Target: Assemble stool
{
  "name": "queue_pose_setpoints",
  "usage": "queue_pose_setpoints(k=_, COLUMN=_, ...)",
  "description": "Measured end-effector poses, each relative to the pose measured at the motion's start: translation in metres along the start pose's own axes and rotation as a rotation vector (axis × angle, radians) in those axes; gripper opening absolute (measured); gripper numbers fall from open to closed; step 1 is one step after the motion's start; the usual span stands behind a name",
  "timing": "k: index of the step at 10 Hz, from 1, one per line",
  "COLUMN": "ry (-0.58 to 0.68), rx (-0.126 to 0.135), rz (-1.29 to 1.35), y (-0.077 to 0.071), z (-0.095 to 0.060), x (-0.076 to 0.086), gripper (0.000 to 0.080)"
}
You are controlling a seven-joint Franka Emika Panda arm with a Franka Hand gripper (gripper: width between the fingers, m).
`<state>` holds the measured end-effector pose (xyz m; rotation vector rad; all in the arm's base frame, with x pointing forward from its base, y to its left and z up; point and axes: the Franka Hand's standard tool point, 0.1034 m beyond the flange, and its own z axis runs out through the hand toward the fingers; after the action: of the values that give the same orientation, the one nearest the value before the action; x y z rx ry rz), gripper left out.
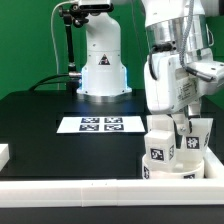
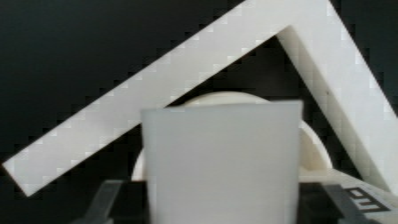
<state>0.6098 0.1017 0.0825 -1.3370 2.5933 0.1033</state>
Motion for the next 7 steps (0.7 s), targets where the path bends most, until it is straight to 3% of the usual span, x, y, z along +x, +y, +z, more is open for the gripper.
queue_pose_setpoints(k=2, ry=-0.012, rx=-0.005, rz=0.031, y=0.003, z=0.001, x=-0.003, gripper=0.0340)
queue_pose_setpoints(k=3, ry=-0.012, rx=-0.005, rz=-0.013, y=0.003, z=0.000, x=-0.003, gripper=0.0533)
queue_pose_setpoints(k=4, ry=-0.014, rx=-0.017, rz=-0.052, y=0.002, z=-0.003, x=-0.002, gripper=0.0615)
queue_pose_setpoints(k=6, ry=-0.023, rx=-0.039, rz=-0.096, y=0.001, z=-0.011, x=-0.009, gripper=0.0639)
queue_pose_setpoints(k=7, ry=-0.032, rx=-0.033, rz=-0.130, y=-0.001, z=-0.015, x=-0.012, gripper=0.0648)
